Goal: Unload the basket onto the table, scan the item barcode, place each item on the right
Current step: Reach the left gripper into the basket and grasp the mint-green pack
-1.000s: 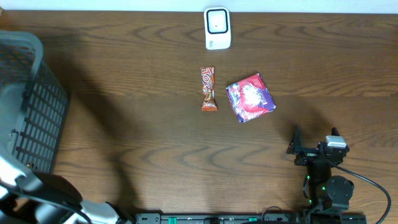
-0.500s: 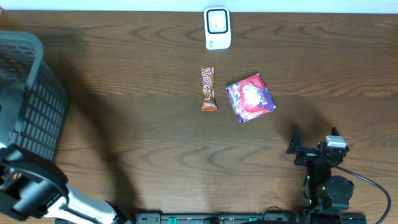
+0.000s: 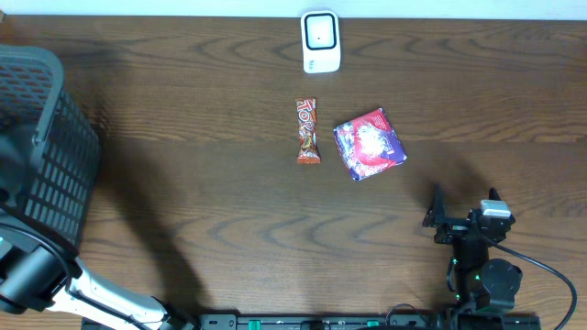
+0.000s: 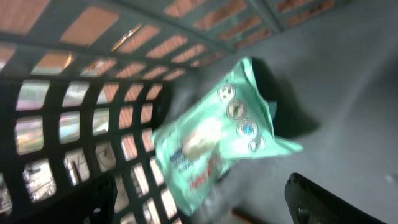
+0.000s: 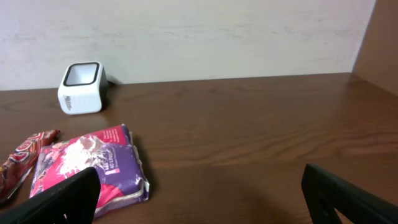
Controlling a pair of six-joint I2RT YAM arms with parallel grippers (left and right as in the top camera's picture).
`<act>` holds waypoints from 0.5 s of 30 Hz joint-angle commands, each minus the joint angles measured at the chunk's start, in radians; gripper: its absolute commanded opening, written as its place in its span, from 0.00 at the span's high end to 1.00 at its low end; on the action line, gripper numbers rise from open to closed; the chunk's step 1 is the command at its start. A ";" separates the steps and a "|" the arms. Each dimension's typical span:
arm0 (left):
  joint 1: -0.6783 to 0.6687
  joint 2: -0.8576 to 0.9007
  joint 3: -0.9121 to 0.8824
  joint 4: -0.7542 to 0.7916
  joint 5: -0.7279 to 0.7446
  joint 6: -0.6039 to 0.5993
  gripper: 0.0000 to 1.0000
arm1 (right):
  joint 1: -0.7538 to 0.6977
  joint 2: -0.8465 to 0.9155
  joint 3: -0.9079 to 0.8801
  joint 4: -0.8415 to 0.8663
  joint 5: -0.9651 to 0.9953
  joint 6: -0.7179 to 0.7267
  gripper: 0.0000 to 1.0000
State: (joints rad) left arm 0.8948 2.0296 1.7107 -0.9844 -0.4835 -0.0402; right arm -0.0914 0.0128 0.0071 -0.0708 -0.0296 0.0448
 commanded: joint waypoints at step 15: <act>0.069 0.006 -0.254 0.310 0.203 0.171 0.11 | -0.003 -0.003 -0.002 -0.004 0.001 0.010 0.01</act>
State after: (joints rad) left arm 0.9413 2.0296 1.4845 -0.6861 -0.3771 0.1127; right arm -0.0914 0.0128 0.0071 -0.0704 -0.0296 0.0448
